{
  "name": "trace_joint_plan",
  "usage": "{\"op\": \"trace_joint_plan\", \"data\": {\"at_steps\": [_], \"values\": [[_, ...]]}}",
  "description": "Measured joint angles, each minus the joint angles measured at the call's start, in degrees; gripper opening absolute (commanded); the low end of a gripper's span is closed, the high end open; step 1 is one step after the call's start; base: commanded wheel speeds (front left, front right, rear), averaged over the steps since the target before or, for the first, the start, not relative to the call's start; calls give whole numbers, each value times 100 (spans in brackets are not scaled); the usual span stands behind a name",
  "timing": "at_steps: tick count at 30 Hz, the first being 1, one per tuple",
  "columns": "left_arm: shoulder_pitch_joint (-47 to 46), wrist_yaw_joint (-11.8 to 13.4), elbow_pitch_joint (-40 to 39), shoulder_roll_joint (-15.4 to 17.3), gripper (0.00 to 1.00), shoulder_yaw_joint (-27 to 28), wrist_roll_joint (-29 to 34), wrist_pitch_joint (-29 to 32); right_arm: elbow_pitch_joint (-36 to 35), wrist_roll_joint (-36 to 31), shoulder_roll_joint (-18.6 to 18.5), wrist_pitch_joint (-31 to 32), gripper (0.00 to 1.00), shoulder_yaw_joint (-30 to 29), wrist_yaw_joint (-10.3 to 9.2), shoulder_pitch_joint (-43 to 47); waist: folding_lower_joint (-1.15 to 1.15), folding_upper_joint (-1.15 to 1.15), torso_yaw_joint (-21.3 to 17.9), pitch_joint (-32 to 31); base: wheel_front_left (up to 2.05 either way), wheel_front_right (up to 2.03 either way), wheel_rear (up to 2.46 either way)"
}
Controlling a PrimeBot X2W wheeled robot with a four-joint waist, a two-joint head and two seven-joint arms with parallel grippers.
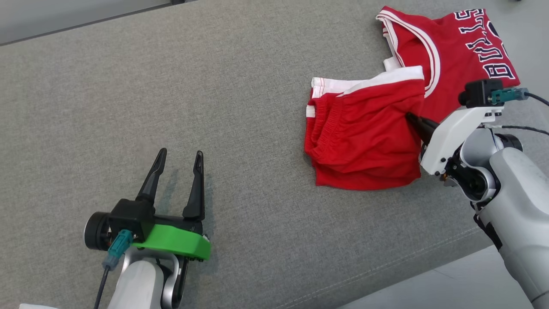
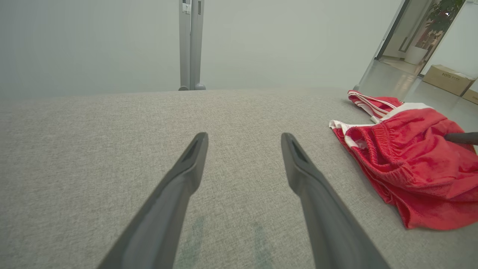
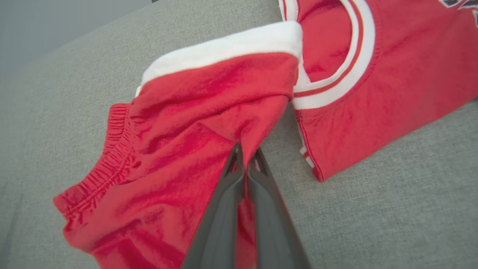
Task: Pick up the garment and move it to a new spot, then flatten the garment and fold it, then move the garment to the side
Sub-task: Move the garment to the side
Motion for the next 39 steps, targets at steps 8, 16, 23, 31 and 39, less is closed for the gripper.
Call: {"op": "trace_joint_plan", "data": {"at_steps": [8, 16, 23, 31, 39], "values": [[9, 0, 22, -2, 100, 52, -24, 1, 4, -213, -297, 49, 0, 12, 0, -356, 0, 0, 104, 49, 0, 0, 0], [107, 27, -20, -24, 100, 57, -69, 1, -4, -447, -753, 335, 0, -81, 0, -721, 0, 0, 419, -74, 0, 0, 0], [153, 29, -68, -33, 100, 71, -70, 0, -90, -652, -1243, 721, 0, -166, 0, -981, 0, 0, 638, -136, 0, 0, 0], [166, 20, -105, -25, 100, 21, -34, 0, 151, -666, -1636, 731, 0, -152, 4, -1190, 0, 0, 836, -39, 0, 0, 0], [61, -13, -107, 29, 100, -102, 71, 1, 886, -865, -1805, 413, 0, -238, 4, -1418, 0, 0, 1051, 183, 0, 0, 0]]}}
